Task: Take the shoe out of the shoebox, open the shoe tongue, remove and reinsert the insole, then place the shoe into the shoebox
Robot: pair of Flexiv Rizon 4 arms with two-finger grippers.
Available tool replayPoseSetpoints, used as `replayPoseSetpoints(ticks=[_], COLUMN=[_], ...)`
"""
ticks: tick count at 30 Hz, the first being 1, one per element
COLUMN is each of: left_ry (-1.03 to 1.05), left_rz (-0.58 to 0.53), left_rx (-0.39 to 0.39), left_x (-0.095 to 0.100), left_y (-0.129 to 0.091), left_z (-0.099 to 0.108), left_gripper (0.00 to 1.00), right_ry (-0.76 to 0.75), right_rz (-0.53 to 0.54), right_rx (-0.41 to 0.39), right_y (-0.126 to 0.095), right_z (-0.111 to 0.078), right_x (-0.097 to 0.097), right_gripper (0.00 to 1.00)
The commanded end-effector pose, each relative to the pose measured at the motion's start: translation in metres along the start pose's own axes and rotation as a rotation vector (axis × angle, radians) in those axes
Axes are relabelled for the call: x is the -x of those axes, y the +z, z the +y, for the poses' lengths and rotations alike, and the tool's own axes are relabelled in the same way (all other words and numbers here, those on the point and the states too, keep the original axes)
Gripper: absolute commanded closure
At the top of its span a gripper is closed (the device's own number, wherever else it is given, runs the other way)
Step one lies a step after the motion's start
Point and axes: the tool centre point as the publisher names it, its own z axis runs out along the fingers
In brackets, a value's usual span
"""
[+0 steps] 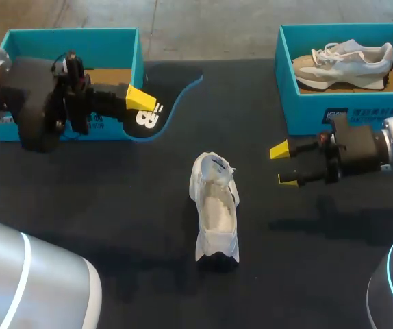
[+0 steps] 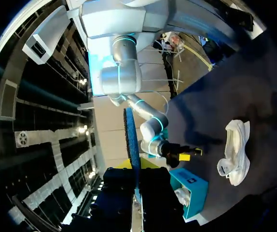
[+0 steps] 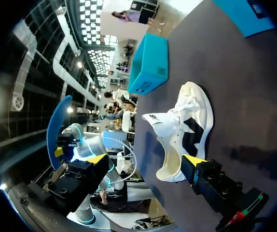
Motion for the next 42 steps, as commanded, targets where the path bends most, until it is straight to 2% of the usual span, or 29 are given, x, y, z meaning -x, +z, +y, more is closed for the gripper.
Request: replayPoseSetpoints(ticks=[1,9,13,29,37,41,42], left_ry=[0.076,0.119,0.148,0.148,0.286,0.305,0.314], left_rz=[-0.019,0.014,0.115,0.115,0.136,0.081,0.097], left_rx=[0.070,0.105,0.139,0.139,0.160,0.126,0.125], left_x=[-0.022,-0.046,-0.064,-0.064,-0.110,-0.127,-0.130], left_y=[0.001,0.001,0.004,0.004,0.018,0.020,0.021], left_z=[-0.011,-0.010,-0.007,-0.007,0.001,0.005,0.006], left_gripper=[1.00,1.00,1.00,1.00,1.00,1.00,1.00], right_ry=[0.000,0.000,0.000,0.000,0.000,0.000,0.000], right_rz=[-0.001,-0.001,-0.001,-0.001,-0.001,-0.001,-0.001], right_rx=[0.003,0.003,0.003,0.003,0.003,0.003,0.003], right_y=[0.002,0.002,0.002,0.002,0.002,0.002,0.002], right_z=[-0.001,-0.001,-0.001,-0.001,-0.001,-0.001,-0.001], right_x=[0.000,0.000,0.000,0.000,0.000,0.000,0.000], right_gripper=[0.00,0.00,0.00,0.00,0.00,0.00,0.00])
